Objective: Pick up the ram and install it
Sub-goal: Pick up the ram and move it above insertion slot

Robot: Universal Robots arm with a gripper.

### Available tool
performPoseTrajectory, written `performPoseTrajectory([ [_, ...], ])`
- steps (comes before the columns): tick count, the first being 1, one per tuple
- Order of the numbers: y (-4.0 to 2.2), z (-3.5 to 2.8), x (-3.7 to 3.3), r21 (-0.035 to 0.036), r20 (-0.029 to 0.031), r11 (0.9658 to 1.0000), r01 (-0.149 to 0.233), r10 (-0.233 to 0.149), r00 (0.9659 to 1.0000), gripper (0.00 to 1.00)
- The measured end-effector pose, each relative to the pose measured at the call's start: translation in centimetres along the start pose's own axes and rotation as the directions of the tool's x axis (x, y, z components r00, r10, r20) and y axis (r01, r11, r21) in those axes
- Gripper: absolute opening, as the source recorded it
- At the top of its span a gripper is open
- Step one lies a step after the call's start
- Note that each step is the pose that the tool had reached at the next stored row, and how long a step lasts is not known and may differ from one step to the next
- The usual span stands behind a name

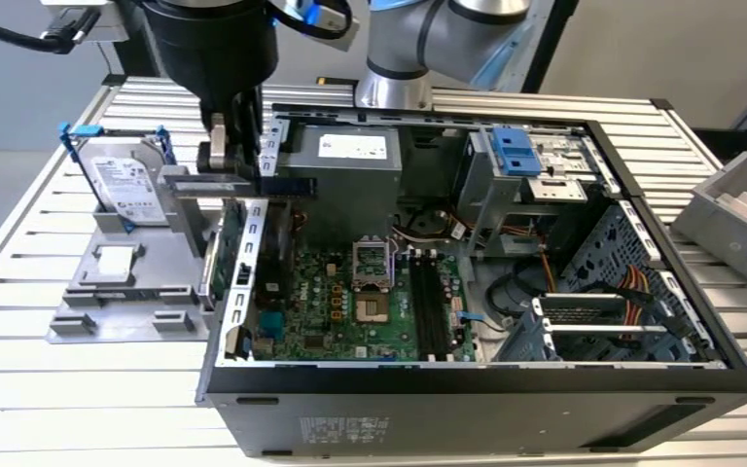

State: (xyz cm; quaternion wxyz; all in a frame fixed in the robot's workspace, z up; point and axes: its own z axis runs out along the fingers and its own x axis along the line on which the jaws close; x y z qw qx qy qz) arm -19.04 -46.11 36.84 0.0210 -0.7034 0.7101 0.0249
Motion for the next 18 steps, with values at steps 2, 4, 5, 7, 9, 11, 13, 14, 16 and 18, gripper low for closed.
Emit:
performPoseTrajectory([
  [2,-0.51,0.00,-0.06,0.0000,0.0000,1.0000,0.000,0.000,1.0000,0.00],
  [4,-1.01,0.00,-0.12,0.0000,0.0000,1.0000,0.000,0.000,1.0000,0.00],
  [5,-1.27,0.00,-0.15,0.0000,0.0000,1.0000,0.000,0.000,1.0000,0.00],
  [7,-1.78,0.00,-0.21,0.0000,0.0000,1.0000,0.000,0.000,1.0000,0.00],
  [9,-2.28,0.00,-0.26,0.0000,0.0000,1.0000,0.000,0.000,1.0000,0.00],
  [11,-2.79,0.00,-0.31,0.0000,0.0000,1.0000,0.000,0.000,1.0000,0.00],
  [13,-3.29,0.01,-0.36,0.0001,0.0000,1.0000,-0.001,0.001,1.0000,0.00],
  [14,-3.58,0.01,-0.39,0.0001,0.0001,1.0000,-0.001,0.001,1.0000,0.00],
  [16,-4.08,0.01,-0.44,0.0001,0.0000,1.0000,-0.001,0.001,1.0000,0.00],
  [18,-4.59,0.00,-0.49,0.0001,0.0000,1.0000,-0.001,0.001,1.0000,0.00],
])
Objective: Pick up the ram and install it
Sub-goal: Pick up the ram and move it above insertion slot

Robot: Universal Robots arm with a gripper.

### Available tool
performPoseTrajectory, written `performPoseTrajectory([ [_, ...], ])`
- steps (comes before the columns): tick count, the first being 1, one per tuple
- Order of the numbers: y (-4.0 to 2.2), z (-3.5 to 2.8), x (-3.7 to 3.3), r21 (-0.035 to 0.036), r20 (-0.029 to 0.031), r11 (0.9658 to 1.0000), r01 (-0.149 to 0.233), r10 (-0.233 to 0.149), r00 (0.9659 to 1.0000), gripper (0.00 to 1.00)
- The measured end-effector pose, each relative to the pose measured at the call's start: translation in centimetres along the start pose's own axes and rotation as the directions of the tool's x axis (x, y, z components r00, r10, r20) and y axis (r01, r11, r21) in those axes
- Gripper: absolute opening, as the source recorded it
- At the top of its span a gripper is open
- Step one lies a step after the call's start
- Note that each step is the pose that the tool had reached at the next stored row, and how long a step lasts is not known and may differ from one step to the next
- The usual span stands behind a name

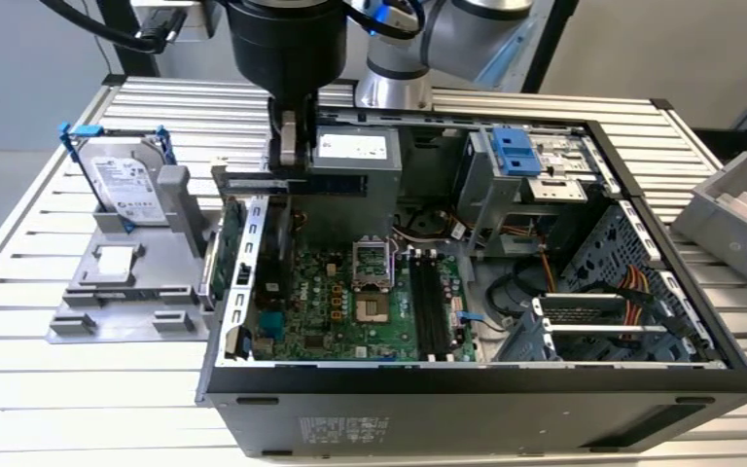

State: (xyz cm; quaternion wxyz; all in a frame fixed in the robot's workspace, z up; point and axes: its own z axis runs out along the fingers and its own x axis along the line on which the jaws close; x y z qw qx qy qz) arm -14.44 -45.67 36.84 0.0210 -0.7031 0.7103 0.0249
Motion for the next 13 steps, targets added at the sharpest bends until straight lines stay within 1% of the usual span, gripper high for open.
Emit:
performPoseTrajectory([
  [9,-2.49,0.00,-0.16,0.0001,0.0001,1.0000,-0.001,0.001,1.0000,0.00],
  [13,-3.33,-0.01,-0.21,0.0006,0.0000,1.0000,-0.009,0.009,1.0000,0.00],
])
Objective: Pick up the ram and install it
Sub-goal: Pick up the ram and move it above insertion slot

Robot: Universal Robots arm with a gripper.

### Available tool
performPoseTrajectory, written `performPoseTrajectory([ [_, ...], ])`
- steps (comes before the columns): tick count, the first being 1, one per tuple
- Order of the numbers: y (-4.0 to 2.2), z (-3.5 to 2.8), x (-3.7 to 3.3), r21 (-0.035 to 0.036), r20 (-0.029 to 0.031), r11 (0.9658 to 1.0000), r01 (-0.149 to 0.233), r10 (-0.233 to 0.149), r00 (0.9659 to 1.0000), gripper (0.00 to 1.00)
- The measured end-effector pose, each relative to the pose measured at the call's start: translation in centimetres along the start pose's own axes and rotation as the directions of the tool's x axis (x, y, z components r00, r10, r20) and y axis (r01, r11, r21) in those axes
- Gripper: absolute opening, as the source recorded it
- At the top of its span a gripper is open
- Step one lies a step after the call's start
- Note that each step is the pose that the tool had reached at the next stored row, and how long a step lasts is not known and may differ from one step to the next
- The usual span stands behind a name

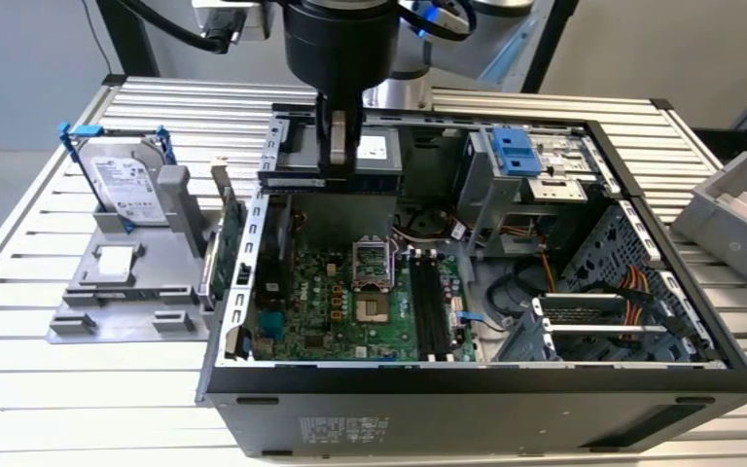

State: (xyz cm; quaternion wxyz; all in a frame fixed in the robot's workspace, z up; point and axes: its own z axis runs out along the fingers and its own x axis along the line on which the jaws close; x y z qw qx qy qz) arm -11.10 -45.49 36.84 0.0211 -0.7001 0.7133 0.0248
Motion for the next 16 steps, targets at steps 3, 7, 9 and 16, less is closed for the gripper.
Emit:
performPoseTrajectory([
  [3,-0.50,0.00,-0.05,0.0006,0.0001,1.0000,-0.009,0.009,1.0000,0.00],
  [7,-1.19,0.00,-0.12,0.0013,0.0002,0.9998,-0.021,0.021,0.9998,0.00],
  [9,-1.62,0.01,-0.20,0.0015,0.0002,0.9997,-0.024,0.024,0.9997,0.00],
  [16,-3.04,0.02,-0.49,0.0016,0.0002,0.9997,-0.024,0.024,0.9997,0.00],
])
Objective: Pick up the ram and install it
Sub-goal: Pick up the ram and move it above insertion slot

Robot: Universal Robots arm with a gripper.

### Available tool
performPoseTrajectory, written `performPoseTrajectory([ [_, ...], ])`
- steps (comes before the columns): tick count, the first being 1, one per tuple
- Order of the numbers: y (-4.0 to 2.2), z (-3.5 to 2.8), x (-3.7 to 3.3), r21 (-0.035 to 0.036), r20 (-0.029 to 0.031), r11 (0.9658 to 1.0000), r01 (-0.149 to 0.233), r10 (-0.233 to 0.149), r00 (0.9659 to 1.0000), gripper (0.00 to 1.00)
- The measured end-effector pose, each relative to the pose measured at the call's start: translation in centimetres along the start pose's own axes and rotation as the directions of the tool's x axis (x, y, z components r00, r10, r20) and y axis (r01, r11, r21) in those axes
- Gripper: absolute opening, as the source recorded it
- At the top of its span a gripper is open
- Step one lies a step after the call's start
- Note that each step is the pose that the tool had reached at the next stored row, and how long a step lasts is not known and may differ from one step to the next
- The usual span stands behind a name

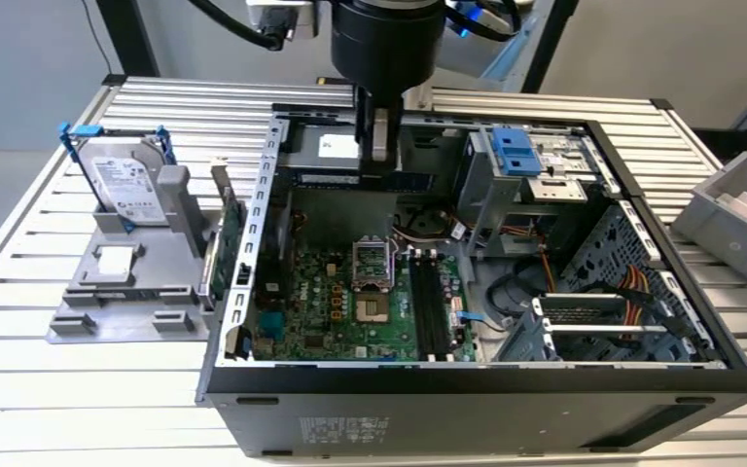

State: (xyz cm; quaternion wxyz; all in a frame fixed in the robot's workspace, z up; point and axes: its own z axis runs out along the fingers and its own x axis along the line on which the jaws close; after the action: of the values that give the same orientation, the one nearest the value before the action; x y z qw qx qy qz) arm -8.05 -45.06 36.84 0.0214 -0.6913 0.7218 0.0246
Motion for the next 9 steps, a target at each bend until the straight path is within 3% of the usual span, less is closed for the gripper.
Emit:
performPoseTrajectory([
  [9,-1.82,0.00,-0.24,0.0002,0.0000,1.0000,-0.002,0.002,1.0000,0.00],
])
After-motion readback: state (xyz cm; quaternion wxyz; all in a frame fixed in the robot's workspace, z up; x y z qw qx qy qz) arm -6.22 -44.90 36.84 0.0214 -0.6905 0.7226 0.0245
